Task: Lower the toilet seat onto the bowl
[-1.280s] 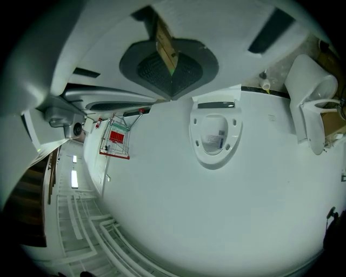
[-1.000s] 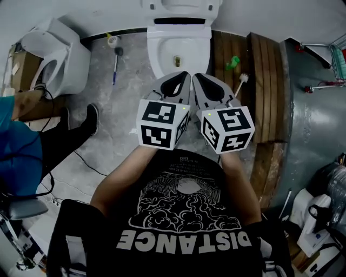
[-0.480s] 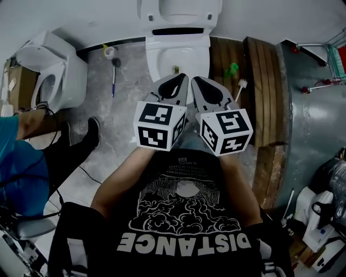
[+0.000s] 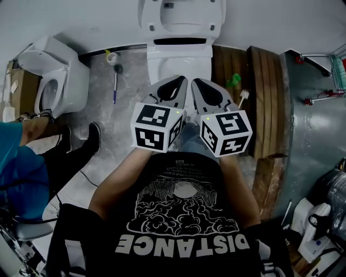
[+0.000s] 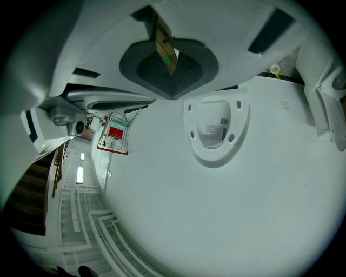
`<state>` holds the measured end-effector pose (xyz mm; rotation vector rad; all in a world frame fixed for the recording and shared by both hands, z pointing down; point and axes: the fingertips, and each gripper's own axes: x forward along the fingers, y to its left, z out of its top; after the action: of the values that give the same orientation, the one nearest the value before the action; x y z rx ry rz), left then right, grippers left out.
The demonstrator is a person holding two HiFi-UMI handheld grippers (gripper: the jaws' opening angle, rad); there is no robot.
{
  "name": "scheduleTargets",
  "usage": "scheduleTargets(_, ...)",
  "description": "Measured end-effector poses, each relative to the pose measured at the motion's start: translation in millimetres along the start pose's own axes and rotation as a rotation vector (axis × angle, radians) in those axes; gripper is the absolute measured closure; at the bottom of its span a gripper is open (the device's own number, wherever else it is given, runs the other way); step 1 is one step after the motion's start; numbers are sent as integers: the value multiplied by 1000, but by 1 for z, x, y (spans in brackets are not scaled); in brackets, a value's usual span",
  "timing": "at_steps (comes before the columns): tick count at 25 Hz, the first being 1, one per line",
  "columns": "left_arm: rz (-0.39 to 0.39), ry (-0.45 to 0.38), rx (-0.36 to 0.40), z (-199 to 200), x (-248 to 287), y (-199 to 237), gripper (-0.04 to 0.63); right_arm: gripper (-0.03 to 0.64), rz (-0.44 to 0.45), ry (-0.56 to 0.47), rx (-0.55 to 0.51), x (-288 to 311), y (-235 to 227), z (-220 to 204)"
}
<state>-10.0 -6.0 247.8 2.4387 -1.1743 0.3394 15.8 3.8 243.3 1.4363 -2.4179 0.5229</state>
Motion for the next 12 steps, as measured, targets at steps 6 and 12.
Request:
scheduleTargets(6,-6,28,7,17,52,11,583,597,29,17,-13,33,-40,17)
scheduleTargets(12,-43,45,19,33,98,33,583,597,61,35,-49,74,-74,33)
